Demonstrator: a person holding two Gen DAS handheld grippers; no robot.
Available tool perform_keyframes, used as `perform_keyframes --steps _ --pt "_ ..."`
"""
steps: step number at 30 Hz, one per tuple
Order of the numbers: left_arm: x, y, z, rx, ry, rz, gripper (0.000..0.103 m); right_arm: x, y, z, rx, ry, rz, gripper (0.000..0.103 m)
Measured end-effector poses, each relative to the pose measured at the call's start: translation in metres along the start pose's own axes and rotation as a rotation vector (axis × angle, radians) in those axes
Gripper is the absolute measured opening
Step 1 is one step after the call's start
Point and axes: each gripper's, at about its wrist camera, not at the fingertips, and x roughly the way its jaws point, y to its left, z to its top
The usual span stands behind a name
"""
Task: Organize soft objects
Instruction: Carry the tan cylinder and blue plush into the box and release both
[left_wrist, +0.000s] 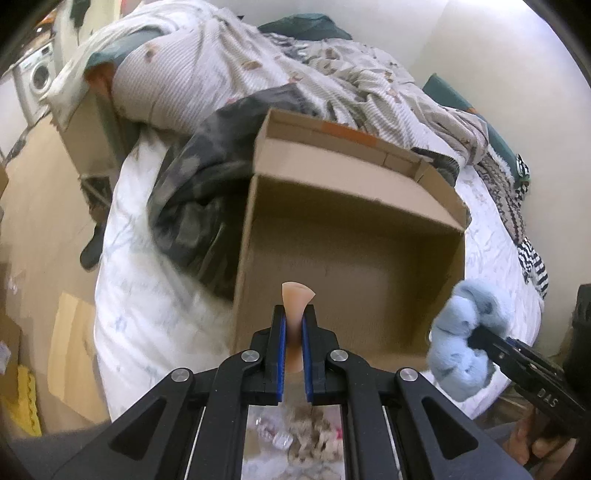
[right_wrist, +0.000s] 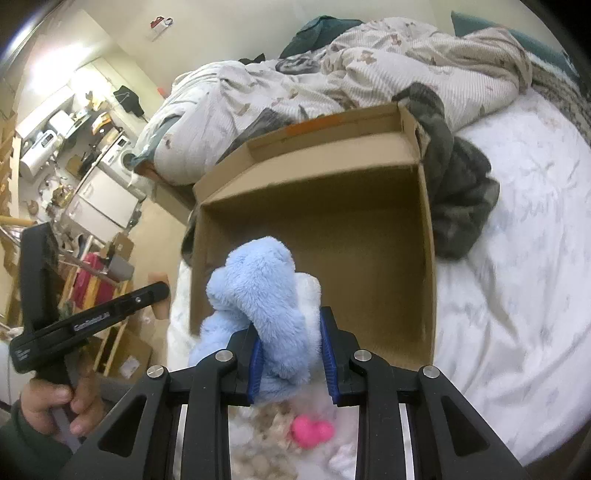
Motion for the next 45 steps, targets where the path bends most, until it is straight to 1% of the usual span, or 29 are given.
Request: perform_keyframes --steps 4,8,13,17,23,27,31,35,36,39,43,44,45 --pt "0.015 -0.007 0.013 0.01 -0.002 -0.019 0.007 0.013 -0.009 0.014 0.011 -0.013 -0.032 0.029" --pt "0.036 -0.008 0.017 0.013 0.019 -0.026 0.007 0.03 -0.025 0.017 0.06 -0.008 -0.033 0.029" --pt "0.073 -0.005 0.01 0.025 0.054 0.005 0.007 0.058 -0.041 0.01 0.095 0.045 -0.066 0.029" --pt "0.091 -0.003 0.007 0.021 0.06 0.029 0.007 0.075 -0.043 0.007 0.087 0.087 -0.088 0.029" --pt "0.102 -0.007 0.002 0.061 0.062 0.034 0.007 0.093 -0.038 0.006 0.06 0.124 -0.12 0.029" --pt "0.108 -0.002 0.0 0.034 0.087 0.012 0.008 0.102 -0.041 0.005 0.078 0.146 -0.135 0.03" --pt "0.114 0.001 -0.002 0.011 0.116 -0.014 0.008 0.106 -0.04 0.003 0.068 0.161 -0.145 0.03" --pt "0.117 0.001 -0.004 -0.006 0.126 -0.019 0.008 0.11 -0.04 0.004 0.064 0.172 -0.152 0.03" --pt "0.117 0.0 -0.004 -0.005 0.129 -0.019 0.009 0.11 -0.04 0.005 0.065 0.171 -0.153 0.03" --pt "0.117 -0.004 -0.004 0.006 0.129 -0.023 0.017 0.111 -0.038 0.005 0.062 0.165 -0.153 0.031" --pt "0.118 -0.009 -0.005 0.03 0.139 -0.009 0.023 0.109 -0.039 0.006 0.065 0.161 -0.138 0.033" --pt "0.118 -0.011 -0.005 0.034 0.14 -0.008 0.023 0.109 -0.039 0.005 0.066 0.163 -0.135 0.035" --pt "0.119 -0.011 -0.006 0.038 0.143 -0.007 0.025 0.109 -0.039 0.005 0.07 0.163 -0.127 0.041"
